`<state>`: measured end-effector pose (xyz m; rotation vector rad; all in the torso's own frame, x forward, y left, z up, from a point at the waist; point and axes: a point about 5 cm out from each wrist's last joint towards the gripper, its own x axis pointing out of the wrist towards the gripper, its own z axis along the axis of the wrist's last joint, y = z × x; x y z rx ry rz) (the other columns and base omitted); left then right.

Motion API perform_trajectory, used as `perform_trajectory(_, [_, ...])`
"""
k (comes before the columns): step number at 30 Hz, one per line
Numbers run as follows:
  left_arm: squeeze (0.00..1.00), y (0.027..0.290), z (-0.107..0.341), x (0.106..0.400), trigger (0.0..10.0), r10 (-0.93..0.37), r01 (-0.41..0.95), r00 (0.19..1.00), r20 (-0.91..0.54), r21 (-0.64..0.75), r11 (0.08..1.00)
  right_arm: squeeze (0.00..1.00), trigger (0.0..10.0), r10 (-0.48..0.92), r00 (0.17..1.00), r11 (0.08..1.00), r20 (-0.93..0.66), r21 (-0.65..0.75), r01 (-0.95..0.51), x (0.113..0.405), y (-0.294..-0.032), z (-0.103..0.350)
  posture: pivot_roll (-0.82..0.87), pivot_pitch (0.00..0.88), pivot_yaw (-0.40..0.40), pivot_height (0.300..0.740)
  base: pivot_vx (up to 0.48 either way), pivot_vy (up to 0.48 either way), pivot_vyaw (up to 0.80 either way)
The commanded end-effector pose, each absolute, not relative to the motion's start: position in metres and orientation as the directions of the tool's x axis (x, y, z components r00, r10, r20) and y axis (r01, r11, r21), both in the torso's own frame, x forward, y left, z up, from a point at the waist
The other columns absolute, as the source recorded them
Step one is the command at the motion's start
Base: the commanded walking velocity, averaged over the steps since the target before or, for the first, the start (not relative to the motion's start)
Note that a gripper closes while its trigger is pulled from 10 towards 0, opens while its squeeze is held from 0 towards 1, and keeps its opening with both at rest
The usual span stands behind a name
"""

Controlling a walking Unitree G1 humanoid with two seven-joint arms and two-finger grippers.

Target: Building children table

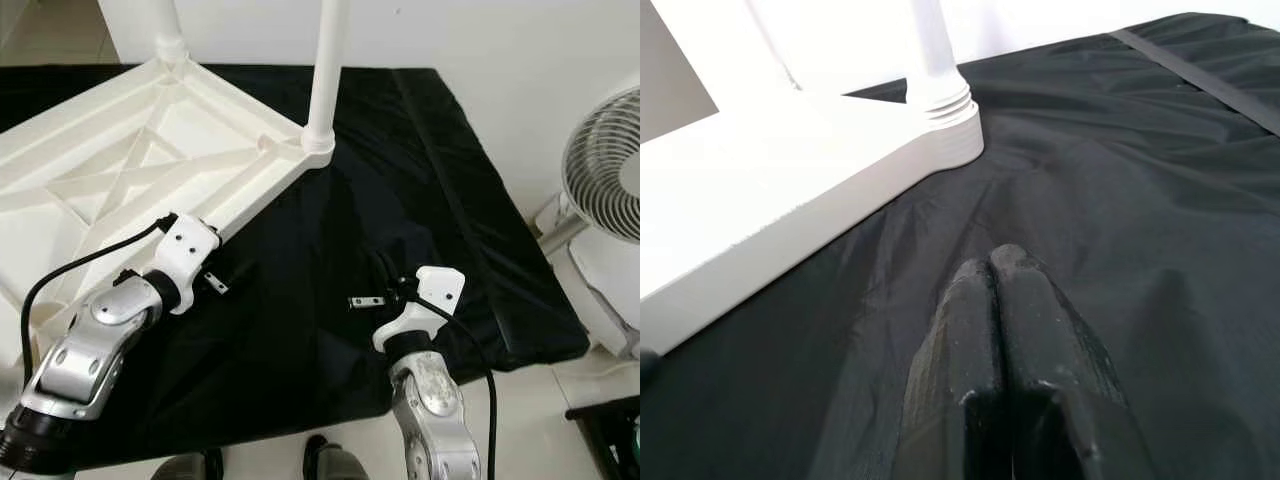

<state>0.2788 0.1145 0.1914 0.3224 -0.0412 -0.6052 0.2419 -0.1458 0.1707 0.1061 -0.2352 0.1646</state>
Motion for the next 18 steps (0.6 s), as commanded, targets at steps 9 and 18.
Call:
perform_trajectory(9, [0.00,0.109,0.201,0.243,10.0,-0.669,0.663,0.742,0.033,0.104,0.741,0.00,10.0,0.223,0.944,0.972,0.245,0.013,-0.233,0.262,-0.153,0.171,0.10,0.172,-0.078,0.740,0.000,0.000,0.00])
perform_trajectory(18, [0.00,0.119,0.196,0.210,10.0,-0.695,0.689,0.717,0.061,0.087,0.719,0.00,10.0,0.277,0.926,0.960,0.256,-0.026,-0.280,0.284,-0.155,0.176,0.16,0.185,-0.112,0.740,0.000,0.000,0.00])
